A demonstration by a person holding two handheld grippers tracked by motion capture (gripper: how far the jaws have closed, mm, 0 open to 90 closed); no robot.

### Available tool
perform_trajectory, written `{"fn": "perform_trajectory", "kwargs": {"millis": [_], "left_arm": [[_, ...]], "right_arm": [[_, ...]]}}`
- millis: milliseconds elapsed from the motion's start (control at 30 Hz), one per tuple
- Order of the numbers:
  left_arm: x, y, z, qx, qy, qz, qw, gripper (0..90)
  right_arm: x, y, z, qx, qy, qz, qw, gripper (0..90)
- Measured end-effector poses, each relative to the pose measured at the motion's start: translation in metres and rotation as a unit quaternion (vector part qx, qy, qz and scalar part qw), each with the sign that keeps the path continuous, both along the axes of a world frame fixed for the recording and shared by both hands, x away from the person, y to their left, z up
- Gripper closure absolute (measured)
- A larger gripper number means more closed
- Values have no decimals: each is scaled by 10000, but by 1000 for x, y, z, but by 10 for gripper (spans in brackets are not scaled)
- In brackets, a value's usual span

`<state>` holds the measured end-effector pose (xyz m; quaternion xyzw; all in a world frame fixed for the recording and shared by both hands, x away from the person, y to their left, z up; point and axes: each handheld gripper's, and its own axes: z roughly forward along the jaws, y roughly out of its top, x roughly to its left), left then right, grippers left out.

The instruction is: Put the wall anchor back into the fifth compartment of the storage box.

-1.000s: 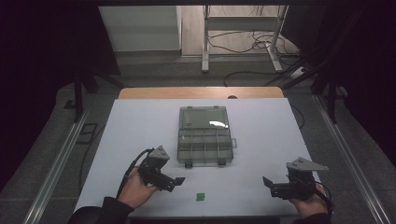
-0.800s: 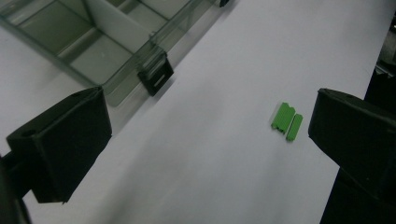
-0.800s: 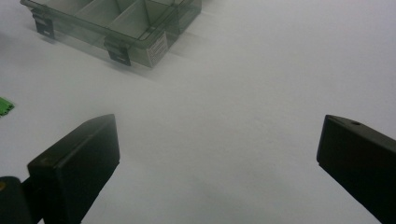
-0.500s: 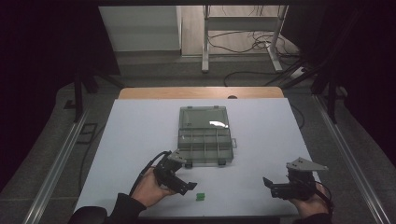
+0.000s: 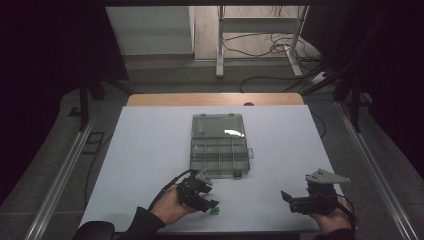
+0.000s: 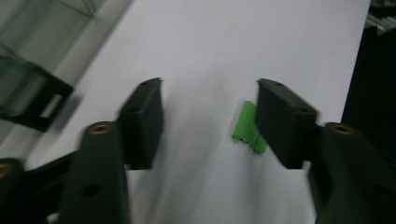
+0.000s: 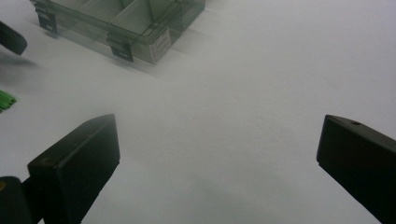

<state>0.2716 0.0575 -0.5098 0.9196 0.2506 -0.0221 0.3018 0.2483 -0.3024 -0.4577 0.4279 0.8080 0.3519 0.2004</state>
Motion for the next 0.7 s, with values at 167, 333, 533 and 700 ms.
{"fn": "perform_trajectory", "kwargs": {"millis": [167,333,533,700], "left_arm": [[-3,-4,-2,75,78,-166,9998,631],[-5,-8,-5,253,41,-346,9991,731],[-6,-10,-6,210,19,-337,9992,756],[-6,-11,-6,232,-11,-373,9990,762]], "right_arm": [[0,0,0,5,7,11,10000,0],[1,1,-1,-15,49,15,10000,0],[1,1,-1,-29,60,17,10000,0],[1,1,-1,-32,69,9,10000,0]]}}
